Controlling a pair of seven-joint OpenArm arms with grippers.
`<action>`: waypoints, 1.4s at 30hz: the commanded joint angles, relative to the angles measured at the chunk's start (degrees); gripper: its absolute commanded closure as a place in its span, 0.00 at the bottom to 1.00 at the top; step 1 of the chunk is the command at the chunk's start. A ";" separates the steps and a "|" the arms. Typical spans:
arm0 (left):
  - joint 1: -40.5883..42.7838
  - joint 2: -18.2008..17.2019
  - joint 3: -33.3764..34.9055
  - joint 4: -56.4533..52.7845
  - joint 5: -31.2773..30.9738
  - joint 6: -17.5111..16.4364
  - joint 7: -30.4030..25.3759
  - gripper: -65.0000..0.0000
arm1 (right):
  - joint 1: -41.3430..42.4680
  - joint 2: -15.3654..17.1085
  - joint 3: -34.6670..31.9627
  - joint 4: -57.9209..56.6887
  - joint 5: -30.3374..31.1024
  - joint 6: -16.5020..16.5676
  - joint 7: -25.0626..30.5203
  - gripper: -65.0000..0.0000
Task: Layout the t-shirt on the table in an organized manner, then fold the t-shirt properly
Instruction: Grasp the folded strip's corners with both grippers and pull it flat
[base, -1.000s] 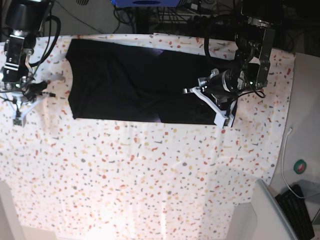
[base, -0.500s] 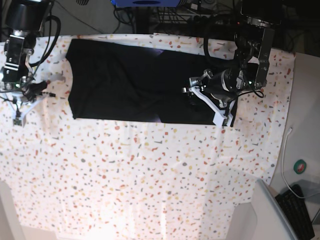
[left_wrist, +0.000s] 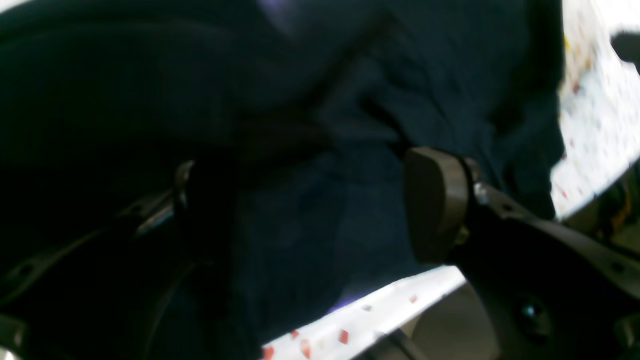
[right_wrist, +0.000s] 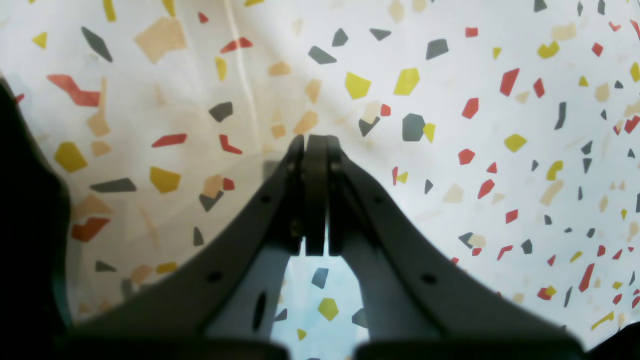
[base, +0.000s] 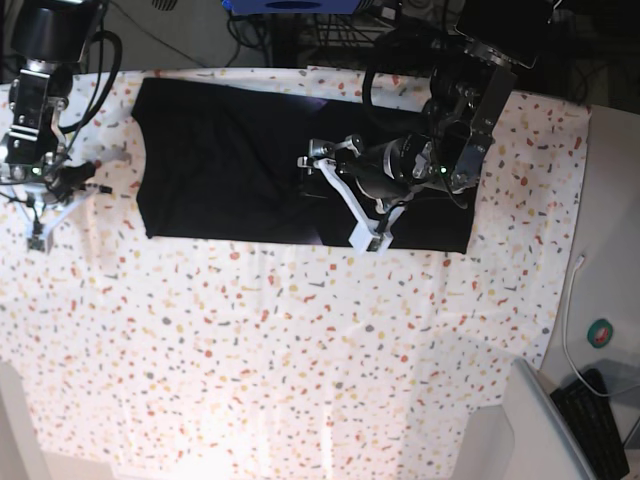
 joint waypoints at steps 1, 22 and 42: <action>-0.94 -0.40 -0.59 1.09 -0.26 -0.34 -0.61 0.24 | 0.83 0.71 0.46 0.76 -0.02 0.01 1.11 1.00; 7.41 -15.88 -36.19 -5.42 0.26 -0.60 -6.59 1.00 | -8.32 1.77 0.55 11.83 52.11 8.80 -12.60 0.22; 5.30 -11.92 -18.87 -19.92 12.22 -0.60 -26.81 1.00 | -9.19 1.77 -2.26 1.64 49.83 17.07 -12.78 0.22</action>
